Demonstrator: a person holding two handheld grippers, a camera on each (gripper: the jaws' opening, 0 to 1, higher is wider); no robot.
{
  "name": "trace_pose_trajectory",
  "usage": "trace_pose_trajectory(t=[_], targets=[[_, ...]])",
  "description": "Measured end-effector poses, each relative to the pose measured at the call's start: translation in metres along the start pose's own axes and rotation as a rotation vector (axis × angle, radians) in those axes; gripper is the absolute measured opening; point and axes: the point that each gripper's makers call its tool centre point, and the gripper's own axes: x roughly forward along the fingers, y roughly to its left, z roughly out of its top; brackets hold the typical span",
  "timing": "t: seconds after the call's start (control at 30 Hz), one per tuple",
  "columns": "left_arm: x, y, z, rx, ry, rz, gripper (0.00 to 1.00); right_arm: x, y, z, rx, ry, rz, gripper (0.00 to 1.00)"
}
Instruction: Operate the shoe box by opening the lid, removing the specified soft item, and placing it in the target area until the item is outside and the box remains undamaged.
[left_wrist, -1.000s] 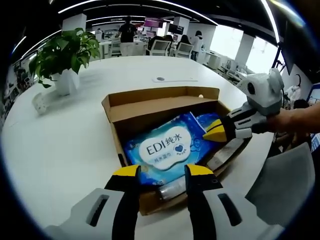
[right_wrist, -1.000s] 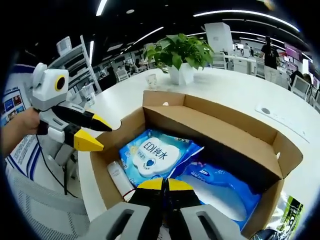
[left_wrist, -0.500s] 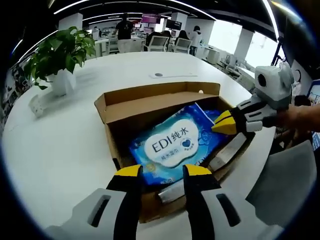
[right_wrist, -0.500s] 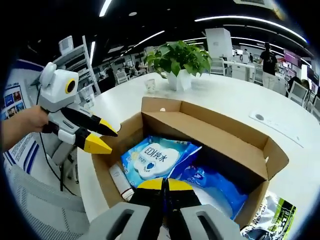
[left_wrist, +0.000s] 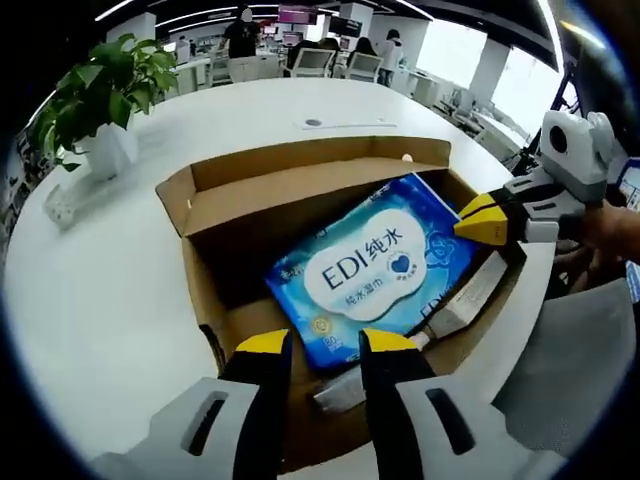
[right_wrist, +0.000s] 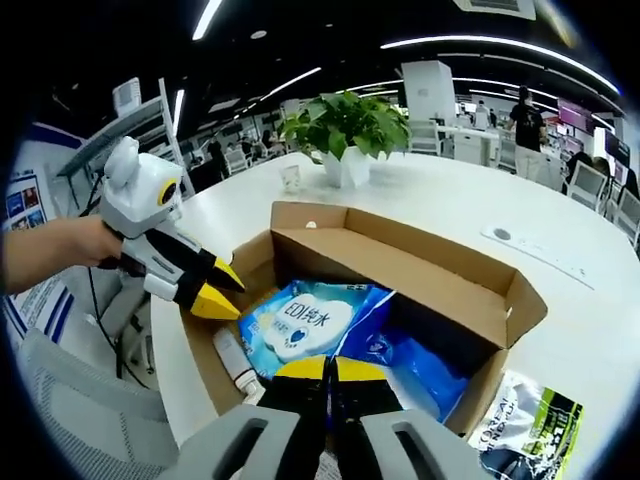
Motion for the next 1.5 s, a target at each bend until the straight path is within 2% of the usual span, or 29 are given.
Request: trace_pose_trajectory(t=[0.33, 0.5, 0.63, 0.7, 0.87, 1.13, 1.5], targets=[[0.029, 0.002, -0.011, -0.025, 0.106, -0.03, 0.26, -0.009, -0.009, -0.004, 0.018, -0.014, -0.017, 0.0], [0.034, 0.001, -0.017, -0.045, 0.148, -0.041, 0.21, -0.012, -0.011, -0.006, 0.03, -0.017, -0.023, 0.0], [0.04, -0.003, -0.02, -0.091, 0.172, -0.069, 0.16, -0.011, -0.012, -0.008, 0.032, -0.019, -0.023, 0.0], [0.041, -0.003, -0.02, -0.092, 0.169, -0.062, 0.15, -0.012, -0.012, -0.009, 0.034, -0.02, -0.023, 0.0], [0.04, 0.004, -0.016, -0.067, 0.148, -0.03, 0.01, -0.014, -0.013, -0.012, 0.036, -0.021, -0.024, 0.0], [0.037, 0.004, -0.017, -0.112, 0.134, -0.04, 0.0, -0.017, -0.015, -0.014, 0.047, -0.023, -0.026, 0.0], [0.025, 0.005, -0.006, -0.101, 0.087, -0.018, 0.0, -0.02, -0.015, -0.016, 0.089, -0.019, -0.017, 0.0]])
